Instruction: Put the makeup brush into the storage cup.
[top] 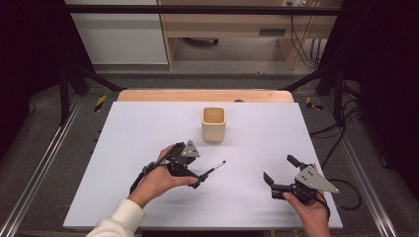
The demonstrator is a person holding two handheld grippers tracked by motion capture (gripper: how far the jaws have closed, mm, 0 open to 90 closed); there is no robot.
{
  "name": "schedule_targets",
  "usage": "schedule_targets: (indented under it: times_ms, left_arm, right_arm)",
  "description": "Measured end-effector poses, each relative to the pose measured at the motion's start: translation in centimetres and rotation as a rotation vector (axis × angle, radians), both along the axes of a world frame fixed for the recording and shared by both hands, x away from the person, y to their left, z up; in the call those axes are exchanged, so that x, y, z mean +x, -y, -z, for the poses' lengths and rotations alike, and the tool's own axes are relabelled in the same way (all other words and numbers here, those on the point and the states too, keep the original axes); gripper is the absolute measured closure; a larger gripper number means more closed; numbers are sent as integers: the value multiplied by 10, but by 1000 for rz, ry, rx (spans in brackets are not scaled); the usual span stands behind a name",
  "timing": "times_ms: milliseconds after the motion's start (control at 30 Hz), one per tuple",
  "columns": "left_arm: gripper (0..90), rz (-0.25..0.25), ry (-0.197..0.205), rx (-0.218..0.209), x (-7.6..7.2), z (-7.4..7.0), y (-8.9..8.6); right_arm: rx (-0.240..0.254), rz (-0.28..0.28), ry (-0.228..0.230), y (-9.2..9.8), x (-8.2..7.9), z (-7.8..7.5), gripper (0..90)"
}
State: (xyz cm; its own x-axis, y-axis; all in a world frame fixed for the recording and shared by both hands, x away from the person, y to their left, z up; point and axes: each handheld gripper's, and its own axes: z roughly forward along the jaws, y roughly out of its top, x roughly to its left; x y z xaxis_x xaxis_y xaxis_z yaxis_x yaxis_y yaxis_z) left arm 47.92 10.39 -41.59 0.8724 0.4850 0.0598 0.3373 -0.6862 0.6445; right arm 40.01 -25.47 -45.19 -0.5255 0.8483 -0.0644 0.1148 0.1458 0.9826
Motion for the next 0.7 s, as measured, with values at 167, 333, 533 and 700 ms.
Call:
schedule_targets:
  times_ms: [167,333,533,700]
  left_arm:
    - [58,1,-11,18,3,4,5]
    - [59,11,-31,40,5,8,10]
    - [66,26,-47,69,6,13,16]
    - [73,29,-54,80,8,16,21]
  right_arm:
    - [-3,1,-1,1,0,0,16]
    - [-6,-1,-3,0,1,1,16]
    - [-1,2,-5,0,0,1,17]
    - [-2,4,-11,0,1,1,18]
